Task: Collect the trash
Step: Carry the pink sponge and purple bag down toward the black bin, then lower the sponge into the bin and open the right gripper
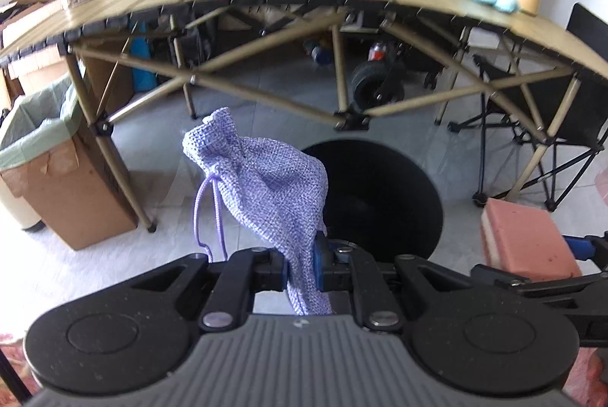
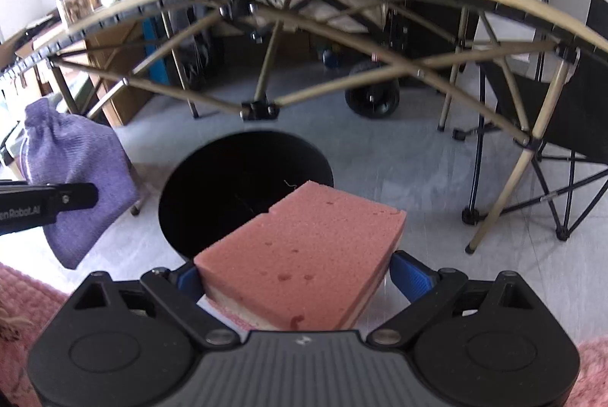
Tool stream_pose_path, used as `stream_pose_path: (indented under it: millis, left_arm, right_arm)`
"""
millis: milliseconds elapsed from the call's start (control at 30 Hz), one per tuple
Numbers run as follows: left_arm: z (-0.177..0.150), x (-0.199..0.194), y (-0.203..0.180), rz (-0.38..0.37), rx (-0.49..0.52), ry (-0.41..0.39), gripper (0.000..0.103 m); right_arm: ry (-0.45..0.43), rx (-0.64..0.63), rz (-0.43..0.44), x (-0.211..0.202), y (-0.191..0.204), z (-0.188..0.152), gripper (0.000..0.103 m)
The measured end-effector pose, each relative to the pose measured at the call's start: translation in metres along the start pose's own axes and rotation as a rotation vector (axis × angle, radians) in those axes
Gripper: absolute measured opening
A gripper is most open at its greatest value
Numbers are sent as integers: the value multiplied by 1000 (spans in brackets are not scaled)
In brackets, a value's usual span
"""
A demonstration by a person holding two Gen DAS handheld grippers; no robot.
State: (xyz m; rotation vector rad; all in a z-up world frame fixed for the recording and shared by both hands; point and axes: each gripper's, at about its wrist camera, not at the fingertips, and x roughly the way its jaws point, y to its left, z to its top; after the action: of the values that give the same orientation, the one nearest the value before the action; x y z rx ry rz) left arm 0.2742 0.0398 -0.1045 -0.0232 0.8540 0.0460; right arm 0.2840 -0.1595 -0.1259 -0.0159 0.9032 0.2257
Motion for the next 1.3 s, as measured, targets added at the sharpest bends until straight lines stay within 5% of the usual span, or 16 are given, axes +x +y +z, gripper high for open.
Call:
stream_pose_path:
  millis: [533, 1300]
  left_arm:
    - [-11, 45, 28, 63, -70, 144, 12]
    - [-13, 81, 70, 109, -179, 241, 12]
  right_arm:
    - [156, 32, -34, 44, -9, -5, 97]
    - [179, -67, 17, 87, 44, 47, 97]
